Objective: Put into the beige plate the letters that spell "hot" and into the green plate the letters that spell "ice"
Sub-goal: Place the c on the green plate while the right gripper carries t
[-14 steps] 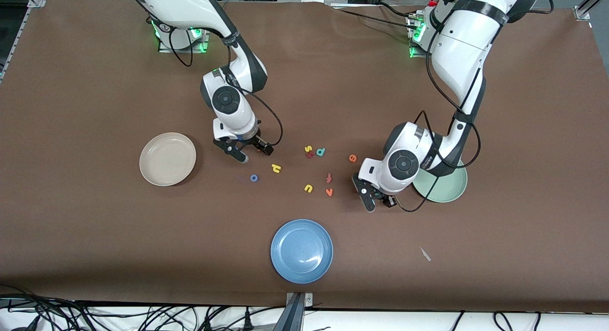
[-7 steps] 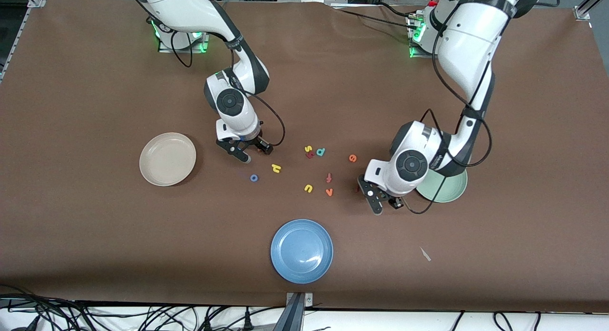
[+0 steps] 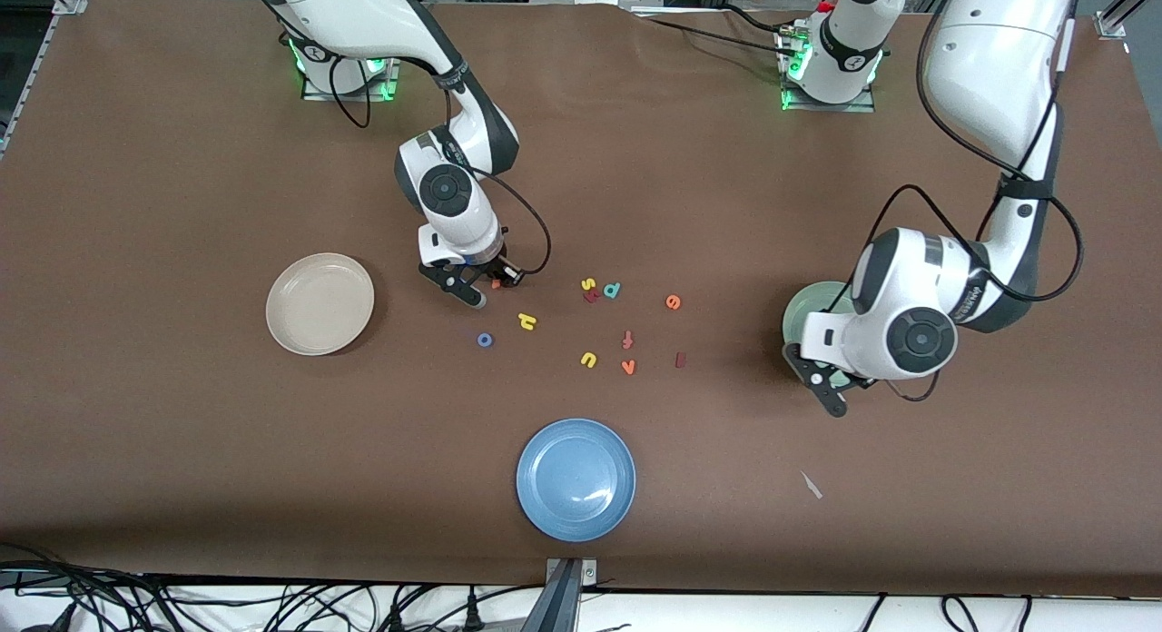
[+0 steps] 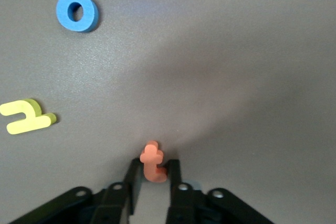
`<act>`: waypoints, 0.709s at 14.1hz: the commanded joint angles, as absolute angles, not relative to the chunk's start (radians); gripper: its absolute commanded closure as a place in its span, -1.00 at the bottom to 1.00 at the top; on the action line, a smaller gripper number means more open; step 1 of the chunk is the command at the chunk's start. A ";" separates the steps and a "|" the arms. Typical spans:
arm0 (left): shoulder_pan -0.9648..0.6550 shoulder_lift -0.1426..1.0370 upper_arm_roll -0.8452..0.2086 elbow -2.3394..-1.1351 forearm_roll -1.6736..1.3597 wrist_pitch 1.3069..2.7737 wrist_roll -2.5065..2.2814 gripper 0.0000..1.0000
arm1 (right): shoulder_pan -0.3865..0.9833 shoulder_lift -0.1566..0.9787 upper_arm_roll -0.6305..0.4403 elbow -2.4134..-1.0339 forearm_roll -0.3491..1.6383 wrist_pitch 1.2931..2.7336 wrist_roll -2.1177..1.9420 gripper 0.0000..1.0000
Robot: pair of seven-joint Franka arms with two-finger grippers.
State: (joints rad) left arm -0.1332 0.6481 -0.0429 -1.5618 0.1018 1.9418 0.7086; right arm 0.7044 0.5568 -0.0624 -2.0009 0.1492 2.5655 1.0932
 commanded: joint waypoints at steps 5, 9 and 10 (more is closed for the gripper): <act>-0.097 0.606 -0.057 -1.750 0.129 2.132 0.698 0.68 | 0.696 0.565 -0.057 -1.974 0.164 2.569 1.075 1.00; -0.118 0.583 -0.067 -1.743 0.127 2.132 0.695 -1.00 | 0.680 0.473 -0.167 -1.956 0.166 2.311 0.857 1.00; -0.133 0.571 -0.071 -1.735 0.127 2.128 0.674 -1.00 | 0.680 0.447 -0.202 -1.962 0.164 2.246 0.775 1.00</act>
State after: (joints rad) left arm -0.1094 0.6283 -0.0609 -1.7139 0.1018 2.1306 0.7058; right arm 0.6939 0.5240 -0.1487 -1.9423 0.1493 2.3704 0.9253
